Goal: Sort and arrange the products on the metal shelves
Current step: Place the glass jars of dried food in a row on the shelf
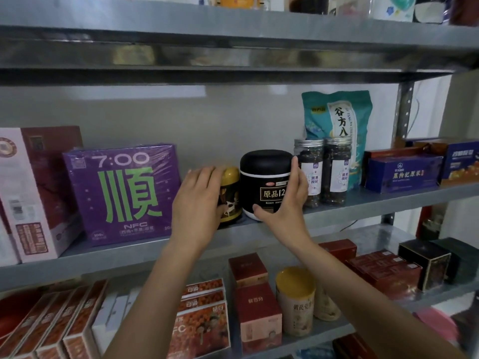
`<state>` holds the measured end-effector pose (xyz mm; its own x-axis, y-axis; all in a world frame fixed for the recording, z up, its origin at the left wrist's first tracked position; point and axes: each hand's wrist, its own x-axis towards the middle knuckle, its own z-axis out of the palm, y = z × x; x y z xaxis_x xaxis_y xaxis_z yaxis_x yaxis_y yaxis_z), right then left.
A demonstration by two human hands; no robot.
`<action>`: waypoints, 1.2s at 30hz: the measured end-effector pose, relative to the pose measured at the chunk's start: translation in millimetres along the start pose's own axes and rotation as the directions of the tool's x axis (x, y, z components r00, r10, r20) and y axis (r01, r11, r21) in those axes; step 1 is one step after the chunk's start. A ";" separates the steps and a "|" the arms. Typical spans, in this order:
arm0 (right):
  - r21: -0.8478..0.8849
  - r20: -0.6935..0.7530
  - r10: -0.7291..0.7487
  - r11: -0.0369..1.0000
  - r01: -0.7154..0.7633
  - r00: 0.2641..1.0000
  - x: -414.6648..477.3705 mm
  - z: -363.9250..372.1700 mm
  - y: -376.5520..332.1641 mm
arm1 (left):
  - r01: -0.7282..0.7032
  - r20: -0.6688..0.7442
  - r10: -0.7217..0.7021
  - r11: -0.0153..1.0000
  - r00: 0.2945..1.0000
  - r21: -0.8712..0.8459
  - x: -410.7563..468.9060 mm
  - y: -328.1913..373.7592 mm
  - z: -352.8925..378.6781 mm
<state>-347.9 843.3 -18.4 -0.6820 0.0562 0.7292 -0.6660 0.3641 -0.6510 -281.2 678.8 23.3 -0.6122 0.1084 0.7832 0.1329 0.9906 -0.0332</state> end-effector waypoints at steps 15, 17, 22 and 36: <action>-0.431 -0.127 -0.315 0.871 0.234 0.940 70.0 -98.1 1.0 | 0.012 -0.010 -0.012 0.999 1.000 0.050 27.9 34.4 -1.0; -0.540 0.011 -0.257 0.812 0.222 0.966 101.6 -109.6 0.3 | -0.032 -0.012 0.033 0.999 0.999 0.039 42.4 54.4 8.6; -0.605 0.447 -0.082 0.706 0.369 0.891 147.0 -123.2 13.3 | 0.026 -0.033 -0.025 0.999 0.999 0.020 55.7 82.5 39.7; -0.476 0.487 -0.377 0.642 0.601 0.788 148.0 -116.3 26.5 | 0.203 -0.346 -0.226 0.974 0.911 -0.101 57.4 110.9 69.8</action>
<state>-431.3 969.3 96.8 -0.4333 -0.5457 0.7172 -0.6937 0.7100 0.1211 -356.0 800.7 21.1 -0.3180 -0.1537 0.9356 0.0838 0.9784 0.1892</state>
